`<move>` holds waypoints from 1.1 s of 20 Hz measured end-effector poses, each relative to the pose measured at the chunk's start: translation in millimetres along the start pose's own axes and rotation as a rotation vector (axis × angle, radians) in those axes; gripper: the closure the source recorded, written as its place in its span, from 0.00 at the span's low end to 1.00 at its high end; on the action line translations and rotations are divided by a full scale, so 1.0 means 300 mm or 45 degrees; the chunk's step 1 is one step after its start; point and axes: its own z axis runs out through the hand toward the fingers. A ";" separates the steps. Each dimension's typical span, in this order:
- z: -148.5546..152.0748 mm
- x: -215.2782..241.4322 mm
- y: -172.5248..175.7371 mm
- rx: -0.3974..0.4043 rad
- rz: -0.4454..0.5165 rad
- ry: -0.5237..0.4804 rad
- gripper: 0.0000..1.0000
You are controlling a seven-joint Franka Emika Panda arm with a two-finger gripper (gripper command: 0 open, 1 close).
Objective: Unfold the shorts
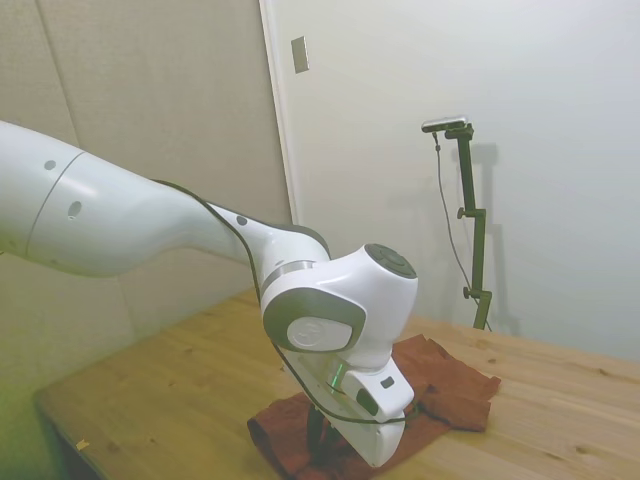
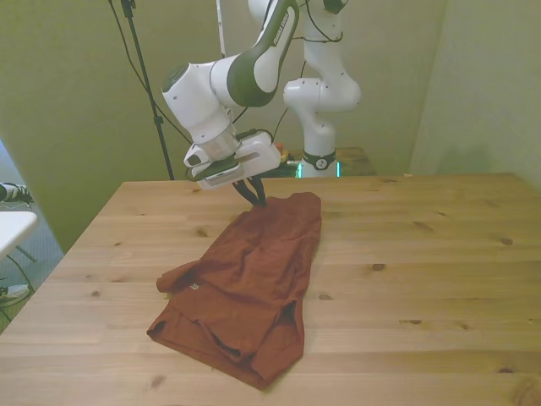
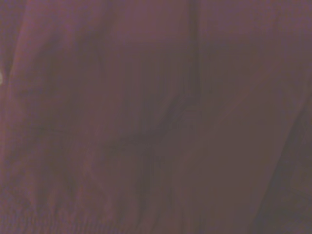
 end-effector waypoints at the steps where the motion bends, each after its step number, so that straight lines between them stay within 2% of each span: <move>1: 0.002 0.000 0.001 -0.001 0.001 -0.001 1.00; 10: 0.000 -0.012 -0.023 -0.003 -0.015 0.002 1.00; 16: -0.063 -0.120 -0.268 -0.017 -0.121 0.063 1.00; 22: -0.035 -0.241 -0.476 -0.066 -0.231 0.075 1.00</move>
